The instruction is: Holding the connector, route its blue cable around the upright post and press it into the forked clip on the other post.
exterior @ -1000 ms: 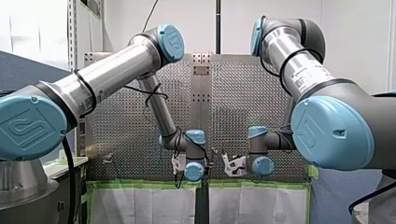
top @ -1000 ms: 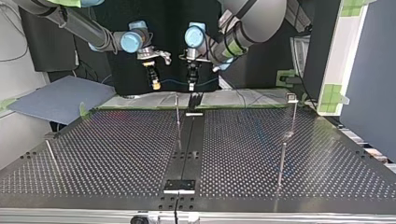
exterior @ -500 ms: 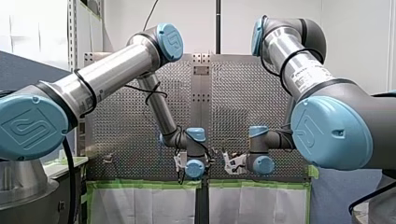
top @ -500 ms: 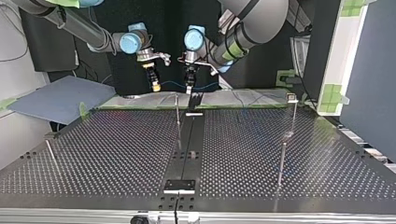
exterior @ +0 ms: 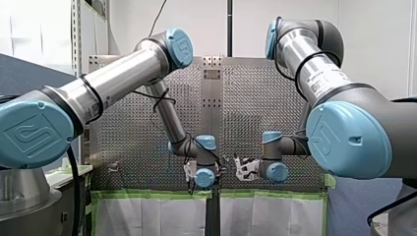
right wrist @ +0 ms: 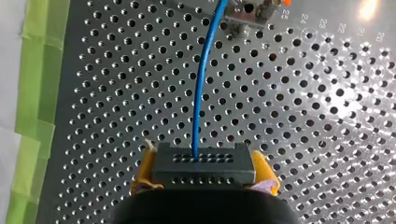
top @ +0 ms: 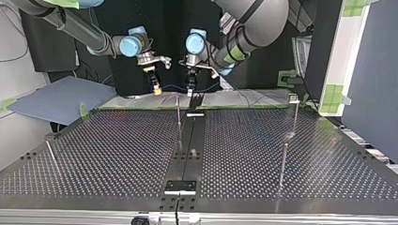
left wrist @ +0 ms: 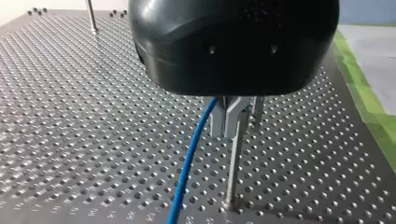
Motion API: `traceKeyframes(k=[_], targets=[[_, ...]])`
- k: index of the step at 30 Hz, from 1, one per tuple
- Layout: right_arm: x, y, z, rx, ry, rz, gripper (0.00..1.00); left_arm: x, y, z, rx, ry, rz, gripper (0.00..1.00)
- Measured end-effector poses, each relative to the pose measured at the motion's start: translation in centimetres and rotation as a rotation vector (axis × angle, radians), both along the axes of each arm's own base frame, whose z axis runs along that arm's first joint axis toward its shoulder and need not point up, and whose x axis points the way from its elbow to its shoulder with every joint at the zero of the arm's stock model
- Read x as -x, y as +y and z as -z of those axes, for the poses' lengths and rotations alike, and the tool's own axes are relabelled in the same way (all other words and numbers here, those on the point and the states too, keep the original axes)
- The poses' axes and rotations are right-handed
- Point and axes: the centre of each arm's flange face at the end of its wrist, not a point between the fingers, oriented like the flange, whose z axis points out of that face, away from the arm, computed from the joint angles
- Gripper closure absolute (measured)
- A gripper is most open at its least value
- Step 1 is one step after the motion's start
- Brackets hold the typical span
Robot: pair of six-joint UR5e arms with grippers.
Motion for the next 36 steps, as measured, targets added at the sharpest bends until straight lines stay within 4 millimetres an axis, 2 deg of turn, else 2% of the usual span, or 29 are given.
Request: traceKeyframes(k=[12,20,28,36], targets=[[1.0,-1.6,-0.2,-0.002,-0.020,0.026,1.00,-1.2,-0.4,-0.4,0.015,-0.003,-0.001,0.95],[1.0,-2.2,0.8,-0.025,-0.016,0.031,1.00,-1.9,0.1,-0.3,0.041,0.003,0.007,0.95],[1.3,-2.6,1.6,-0.043,-0.009,0.037,1.00,-3.0,1.3,1.5,0.039,0.037,-0.001,0.95],[1.3,-3.3,1.4,-0.049,-0.002,0.042,1.00,-3.7,1.9,1.9,0.043,0.037,-0.002,0.95]])
